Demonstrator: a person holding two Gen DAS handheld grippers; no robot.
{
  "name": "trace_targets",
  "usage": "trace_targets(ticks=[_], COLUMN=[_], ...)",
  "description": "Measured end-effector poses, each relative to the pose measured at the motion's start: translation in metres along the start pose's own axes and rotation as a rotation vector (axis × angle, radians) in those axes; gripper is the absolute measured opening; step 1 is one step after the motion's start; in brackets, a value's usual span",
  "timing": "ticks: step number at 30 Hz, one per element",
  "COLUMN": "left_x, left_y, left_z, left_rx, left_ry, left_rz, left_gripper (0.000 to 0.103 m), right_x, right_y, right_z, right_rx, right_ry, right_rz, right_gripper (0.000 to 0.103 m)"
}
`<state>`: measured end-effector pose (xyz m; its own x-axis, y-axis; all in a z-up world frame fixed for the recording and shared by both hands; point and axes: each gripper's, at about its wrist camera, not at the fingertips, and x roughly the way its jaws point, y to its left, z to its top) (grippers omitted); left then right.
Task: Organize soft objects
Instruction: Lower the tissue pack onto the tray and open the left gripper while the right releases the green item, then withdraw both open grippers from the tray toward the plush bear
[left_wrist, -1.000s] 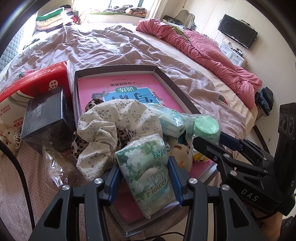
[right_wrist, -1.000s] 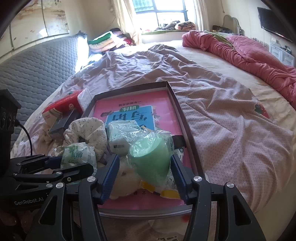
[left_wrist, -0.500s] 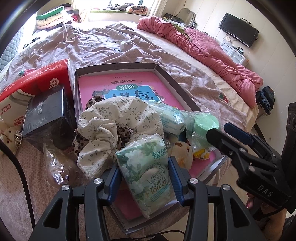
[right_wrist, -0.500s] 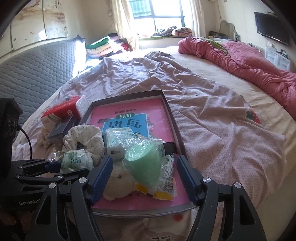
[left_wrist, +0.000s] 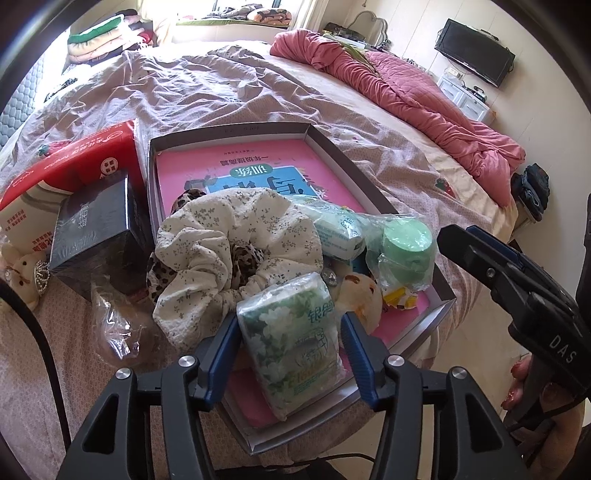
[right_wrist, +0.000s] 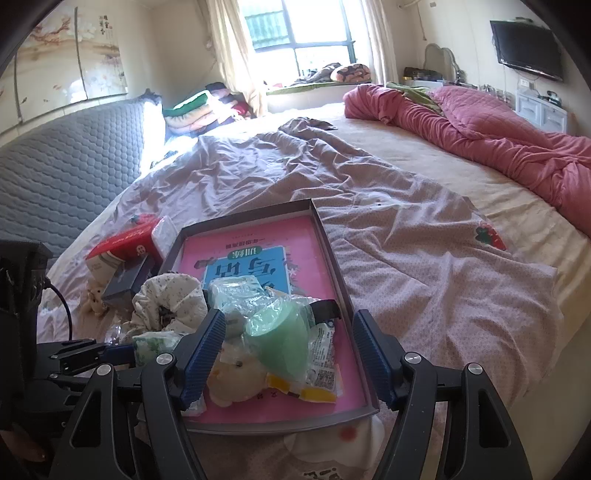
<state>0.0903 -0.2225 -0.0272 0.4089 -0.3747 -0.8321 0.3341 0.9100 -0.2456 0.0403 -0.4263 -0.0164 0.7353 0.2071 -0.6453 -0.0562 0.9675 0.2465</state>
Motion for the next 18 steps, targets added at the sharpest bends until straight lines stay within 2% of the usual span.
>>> trace_targets(ticks=[8, 18], left_x=[-0.023, -0.059], left_y=[-0.007, -0.009], left_z=[-0.004, -0.003], left_rx=[0.02, 0.023], left_ry=[-0.026, -0.091], left_rz=[0.004, 0.006], left_gripper=[0.065, 0.071], right_x=[-0.012, -0.03], right_y=[0.003, 0.016], right_z=[0.006, 0.014], right_rx=[0.004, -0.019], right_ry=[-0.024, -0.05], right_rz=[-0.007, -0.022], right_gripper=[0.073, 0.074])
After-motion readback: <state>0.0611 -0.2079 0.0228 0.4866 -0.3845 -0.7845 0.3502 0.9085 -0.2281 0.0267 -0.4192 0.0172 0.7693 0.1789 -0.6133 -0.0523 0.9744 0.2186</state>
